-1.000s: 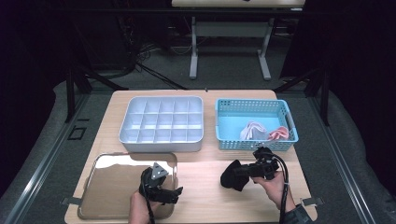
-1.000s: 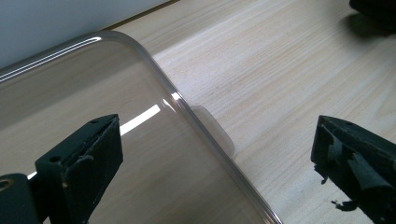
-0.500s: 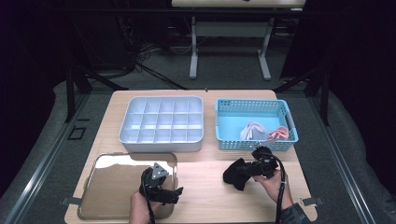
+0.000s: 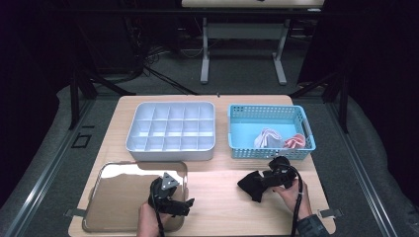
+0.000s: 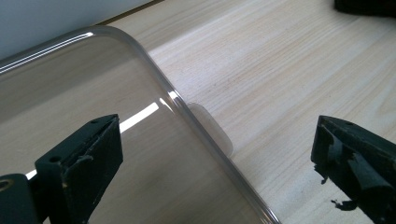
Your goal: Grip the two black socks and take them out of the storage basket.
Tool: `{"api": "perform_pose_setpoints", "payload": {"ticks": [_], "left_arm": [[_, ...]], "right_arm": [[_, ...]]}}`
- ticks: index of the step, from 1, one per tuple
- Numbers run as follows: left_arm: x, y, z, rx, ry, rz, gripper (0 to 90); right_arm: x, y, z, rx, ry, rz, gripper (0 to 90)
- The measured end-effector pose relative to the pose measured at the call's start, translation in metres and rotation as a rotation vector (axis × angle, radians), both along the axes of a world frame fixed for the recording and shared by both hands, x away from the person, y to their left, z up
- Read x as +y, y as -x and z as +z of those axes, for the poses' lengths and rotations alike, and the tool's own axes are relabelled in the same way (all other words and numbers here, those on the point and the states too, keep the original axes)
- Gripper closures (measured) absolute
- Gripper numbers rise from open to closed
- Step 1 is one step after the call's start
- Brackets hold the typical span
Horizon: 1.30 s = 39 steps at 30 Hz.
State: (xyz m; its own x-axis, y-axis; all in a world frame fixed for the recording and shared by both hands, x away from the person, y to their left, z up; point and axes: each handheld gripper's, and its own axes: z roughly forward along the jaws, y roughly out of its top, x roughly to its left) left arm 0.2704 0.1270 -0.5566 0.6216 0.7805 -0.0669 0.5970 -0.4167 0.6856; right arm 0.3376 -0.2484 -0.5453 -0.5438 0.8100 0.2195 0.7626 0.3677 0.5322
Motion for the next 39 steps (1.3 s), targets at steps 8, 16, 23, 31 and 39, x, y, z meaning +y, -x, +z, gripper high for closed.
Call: {"api": "perform_pose_setpoints", "payload": {"ticks": [8,16,23,31,39], "left_arm": [[0.001,0.000,0.001,-0.004,0.002,0.005,2.1],[-0.003,-0.002,0.001,0.010,0.003,-0.010,2.8],[-0.011,-0.004,0.004,0.011,-0.002,-0.031,3.6],[-0.028,-0.011,0.009,0.001,-0.006,-0.067,6.3],[-0.062,-0.025,0.013,-0.003,-0.020,-0.137,11.5]], "right_arm": [[-0.011,0.005,0.009,-0.048,-0.086,-0.040,51.5],[0.003,0.004,0.001,-0.027,-0.062,0.027,61.8],[0.015,0.000,0.000,-0.012,-0.085,0.157,57.7],[-0.009,0.013,0.021,-0.117,-0.125,-0.035,26.8],[-0.023,0.026,0.021,-0.127,-0.093,-0.081,22.4]]}}
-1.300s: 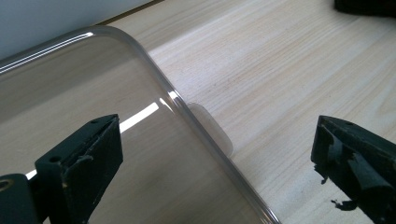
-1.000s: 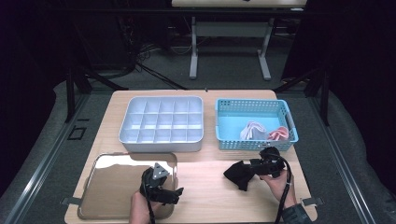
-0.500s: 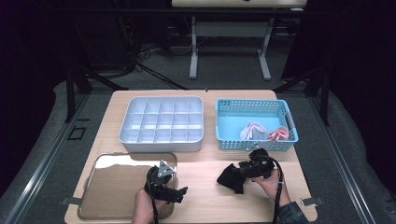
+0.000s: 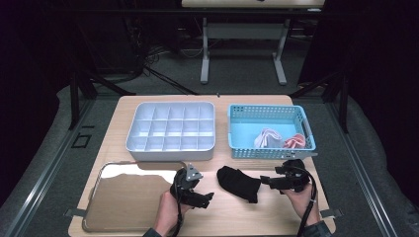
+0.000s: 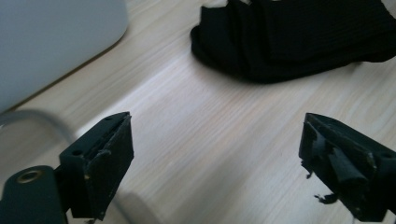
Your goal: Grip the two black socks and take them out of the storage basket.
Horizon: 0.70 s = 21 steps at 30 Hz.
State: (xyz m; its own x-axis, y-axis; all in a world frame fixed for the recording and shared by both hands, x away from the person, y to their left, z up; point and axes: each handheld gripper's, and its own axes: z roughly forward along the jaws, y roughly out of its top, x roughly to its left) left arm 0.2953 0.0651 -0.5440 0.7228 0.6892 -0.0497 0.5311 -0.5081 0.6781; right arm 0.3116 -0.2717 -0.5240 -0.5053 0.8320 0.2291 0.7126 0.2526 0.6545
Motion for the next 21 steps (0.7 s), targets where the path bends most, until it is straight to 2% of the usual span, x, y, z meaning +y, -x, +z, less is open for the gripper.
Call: {"api": "perform_pose_setpoints", "payload": {"ticks": [4,7,11,14,16,18,20,21], "left_arm": [[-0.009,-0.008,0.002,-0.001,-0.006,-0.002,16.6],[-0.011,-0.015,0.001,0.010,0.001,0.021,21.6],[-0.010,-0.018,-0.001,0.024,0.007,0.038,24.1],[-0.008,-0.017,-0.002,0.031,0.016,0.050,24.6],[-0.007,-0.018,-0.001,0.025,0.019,0.057,25.0],[-0.006,-0.019,-0.001,0.023,0.016,0.059,25.4],[-0.005,-0.019,-0.002,0.027,0.017,0.066,26.0],[-0.004,-0.018,-0.001,0.022,0.016,0.068,26.1]], "right_arm": [[0.004,0.003,0.000,0.003,0.018,0.004,23.7],[0.013,0.005,0.001,-0.006,0.018,0.024,24.2],[0.035,0.010,0.005,-0.006,0.035,0.064,24.6],[0.059,0.011,0.003,-0.018,0.077,0.116,26.0],[0.073,0.011,0.001,-0.027,0.112,0.132,28.6],[0.087,0.009,-0.002,-0.024,0.127,0.153,30.4],[0.100,0.006,-0.006,-0.028,0.178,0.174,33.6],[0.105,0.006,-0.009,-0.024,0.182,0.179,34.0]]}}
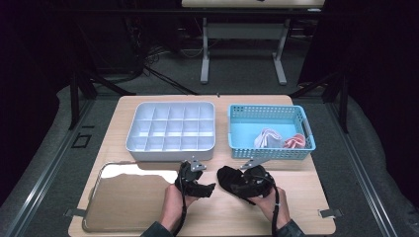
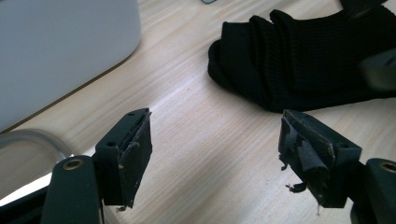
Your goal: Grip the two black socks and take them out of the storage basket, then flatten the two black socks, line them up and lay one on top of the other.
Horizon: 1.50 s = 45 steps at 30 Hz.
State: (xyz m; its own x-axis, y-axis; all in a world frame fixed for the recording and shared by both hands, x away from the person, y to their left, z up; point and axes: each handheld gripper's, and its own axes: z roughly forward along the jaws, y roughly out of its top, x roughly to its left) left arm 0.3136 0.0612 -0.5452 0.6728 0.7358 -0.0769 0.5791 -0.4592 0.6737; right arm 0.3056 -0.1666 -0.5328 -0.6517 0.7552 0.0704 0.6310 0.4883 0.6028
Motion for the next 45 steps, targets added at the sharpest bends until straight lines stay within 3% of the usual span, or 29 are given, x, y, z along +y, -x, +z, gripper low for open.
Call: {"api": "perform_pose_setpoints", "payload": {"ticks": [3,5,11,16,21,24,28,36,45], "left_arm": [[0.001,0.001,0.000,-0.004,0.000,0.001,26.5],[0.002,0.000,0.001,-0.003,-0.007,-0.005,26.7],[0.000,-0.001,-0.001,0.000,-0.004,-0.006,26.7],[-0.003,-0.003,-0.003,0.004,-0.011,-0.011,27.1],[-0.009,-0.009,-0.004,0.008,-0.013,-0.015,28.1],[-0.014,-0.014,-0.004,0.011,0.002,-0.017,30.5],[-0.021,-0.022,-0.003,0.018,0.010,-0.022,33.2],[-0.040,-0.036,-0.012,0.049,-0.004,-0.039,42.8],[-0.048,-0.037,-0.018,0.071,-0.021,-0.074,68.9]], "right_arm": [[0.010,-0.001,-0.010,0.017,0.069,0.033,48.4],[0.011,-0.002,-0.018,0.022,0.081,0.026,64.2],[-0.001,0.000,-0.023,0.042,0.023,0.016,82.7],[-0.006,-0.001,-0.021,0.054,0.014,0.049,82.4],[-0.009,0.002,-0.016,0.042,-0.018,0.044,45.1],[-0.001,0.004,-0.019,0.023,0.015,0.052,37.9],[0.004,0.004,-0.023,0.005,0.077,0.046,51.2],[0.001,0.005,-0.024,-0.002,0.063,0.043,77.4],[-0.004,0.005,-0.026,-0.002,0.010,0.033,84.9]]}}
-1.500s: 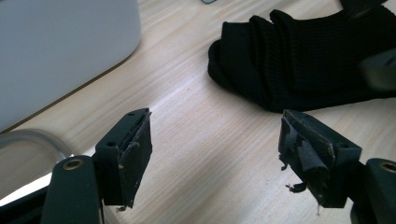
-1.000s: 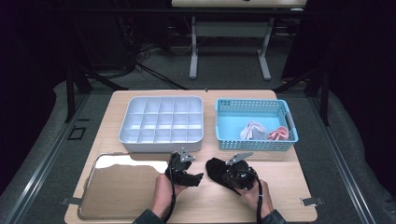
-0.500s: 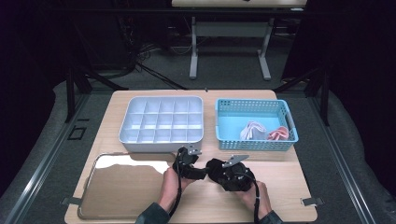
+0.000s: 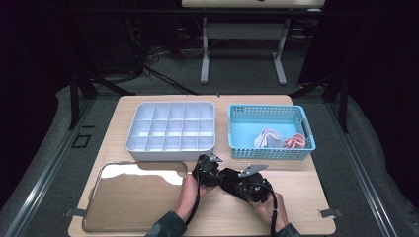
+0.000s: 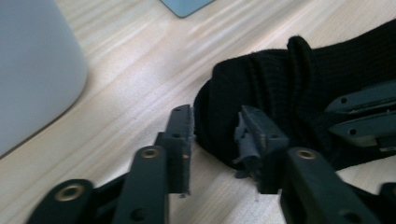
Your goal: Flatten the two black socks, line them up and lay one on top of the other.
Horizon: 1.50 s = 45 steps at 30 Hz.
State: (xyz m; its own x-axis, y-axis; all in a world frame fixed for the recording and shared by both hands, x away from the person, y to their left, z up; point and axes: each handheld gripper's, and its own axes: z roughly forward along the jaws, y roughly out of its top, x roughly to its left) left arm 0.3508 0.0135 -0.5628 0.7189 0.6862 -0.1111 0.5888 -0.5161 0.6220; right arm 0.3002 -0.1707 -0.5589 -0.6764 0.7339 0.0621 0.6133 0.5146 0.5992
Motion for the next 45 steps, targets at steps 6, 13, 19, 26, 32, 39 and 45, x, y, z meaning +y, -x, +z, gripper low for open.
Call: {"api": "perform_pose_setpoints", "payload": {"ticks": [6,13,19,26,32,39,45], "left_arm": [[-0.005,0.004,-0.001,-0.021,-0.027,0.002,81.6],[-0.004,0.008,-0.001,-0.045,-0.035,0.014,85.0],[0.004,0.013,-0.002,-0.059,-0.031,0.037,85.2],[0.014,0.018,-0.001,-0.066,-0.033,0.067,85.2],[0.025,0.022,-0.001,-0.063,-0.017,0.118,85.2],[0.036,0.029,-0.001,-0.079,-0.004,0.142,85.1],[0.040,0.036,-0.003,-0.072,0.005,0.149,84.8]], "right_arm": [[-0.005,0.002,0.004,-0.033,-0.041,-0.010,85.0],[-0.021,0.006,0.023,-0.099,-0.113,-0.044,84.9],[-0.042,0.006,0.028,-0.111,-0.180,-0.070,84.7],[-0.054,0.009,0.034,-0.133,-0.197,-0.101,84.5],[-0.062,0.014,0.038,-0.147,-0.200,-0.113,84.8],[-0.071,0.019,0.037,-0.161,-0.197,-0.119,84.8],[-0.081,0.021,0.026,-0.133,-0.172,-0.156,84.3]]}}
